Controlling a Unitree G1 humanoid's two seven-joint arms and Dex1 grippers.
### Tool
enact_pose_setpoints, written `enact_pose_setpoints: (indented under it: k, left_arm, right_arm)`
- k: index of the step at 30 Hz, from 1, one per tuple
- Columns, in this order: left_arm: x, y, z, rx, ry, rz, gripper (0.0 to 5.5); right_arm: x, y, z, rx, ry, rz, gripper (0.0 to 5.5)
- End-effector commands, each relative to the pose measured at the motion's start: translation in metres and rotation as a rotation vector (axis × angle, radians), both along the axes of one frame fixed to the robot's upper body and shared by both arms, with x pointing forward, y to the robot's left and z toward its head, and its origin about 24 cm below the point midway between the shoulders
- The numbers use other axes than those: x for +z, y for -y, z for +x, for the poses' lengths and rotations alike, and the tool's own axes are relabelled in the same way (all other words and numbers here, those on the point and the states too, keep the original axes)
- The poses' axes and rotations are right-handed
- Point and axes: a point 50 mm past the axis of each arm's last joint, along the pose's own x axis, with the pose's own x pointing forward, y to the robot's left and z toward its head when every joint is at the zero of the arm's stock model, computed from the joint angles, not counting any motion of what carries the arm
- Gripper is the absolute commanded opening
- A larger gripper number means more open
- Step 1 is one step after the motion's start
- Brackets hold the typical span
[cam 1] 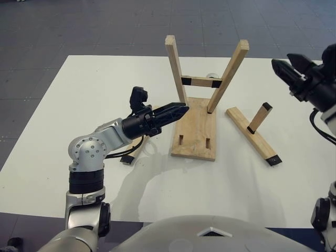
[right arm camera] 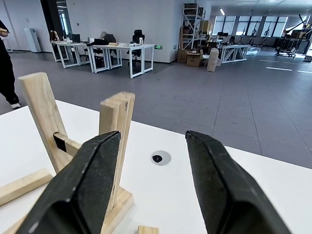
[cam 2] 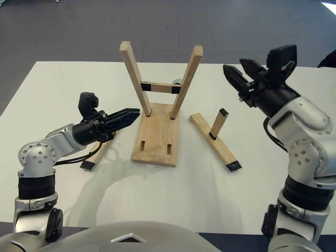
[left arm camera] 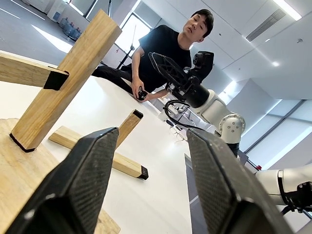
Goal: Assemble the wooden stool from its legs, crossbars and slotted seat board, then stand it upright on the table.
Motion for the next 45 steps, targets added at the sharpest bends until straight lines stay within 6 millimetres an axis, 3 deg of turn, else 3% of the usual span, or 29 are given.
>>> enact_pose_setpoints:
  k: [1, 6, 10, 14, 20, 22, 24, 25, 28, 29, 31, 34, 38, 42, 45]
  left_arm:
    - [-0.001, 0.001, 0.003, 0.024, 0.011, 0.029, 2.61]
    - [-0.004, 0.0, 0.0, 0.034, 0.002, 0.035, 2.61]
    - [-0.005, 0.001, 0.0, 0.033, -0.002, 0.035, 2.61]
    - [-0.005, 0.002, -0.001, 0.029, -0.003, 0.037, 2.61]
    - [-0.007, 0.002, -0.003, 0.031, -0.008, 0.038, 2.61]
    - [-0.007, 0.002, -0.004, 0.03, -0.01, 0.038, 2.61]
    - [-0.007, 0.002, -0.004, 0.029, -0.012, 0.039, 2.61]
    - [-0.007, 0.002, -0.005, 0.029, -0.013, 0.04, 2.61]
    - [-0.009, 0.002, -0.006, 0.03, -0.023, 0.041, 2.61]
    - [-0.009, 0.003, -0.006, 0.028, -0.027, 0.041, 2.61]
    - [-0.011, 0.004, -0.009, 0.023, -0.037, 0.04, 2.61]
    - [-0.012, 0.005, -0.01, 0.025, -0.046, 0.042, 2.61]
    - [-0.013, 0.005, -0.009, 0.029, -0.049, 0.044, 2.61]
    - [-0.014, 0.005, -0.009, 0.032, -0.051, 0.046, 2.61]
    - [-0.014, 0.004, -0.009, 0.037, -0.049, 0.047, 2.61]
  right_arm:
    - [-0.029, -0.007, 0.013, -0.139, -0.085, 0.036, 2.06]
    - [-0.029, -0.031, 0.006, -0.358, 0.056, 0.052, 1.18]
    - [-0.039, -0.045, 0.004, -0.444, 0.014, 0.068, 1.18]
    - [-0.037, -0.045, 0.003, -0.505, 0.019, 0.082, 1.18]
    - [0.043, -0.052, 0.006, -0.44, 0.342, 0.136, 1.18]
    - [0.049, -0.05, 0.008, -0.441, 0.357, 0.129, 1.18]
    - [0.029, -0.044, 0.011, -0.468, 0.272, 0.113, 1.18]
    - [0.006, -0.041, 0.013, -0.476, 0.17, 0.107, 1.18]
    - [-0.098, -0.037, 0.003, -0.495, -0.312, 0.144, 1.18]
    - [-0.122, -0.035, -0.005, -0.499, -0.418, 0.138, 1.18]
    - [-0.139, -0.024, -0.012, -0.528, -0.48, 0.136, 1.18]
    - [-0.123, -0.012, -0.004, -0.547, -0.422, 0.139, 1.18]
    - [-0.078, -0.024, 0.005, -0.492, -0.263, 0.199, 1.18]
    - [-0.047, -0.035, 0.004, -0.425, -0.151, 0.22, 1.18]
    - [-0.032, -0.026, -0.006, -0.35, -0.104, 0.16, 1.18]
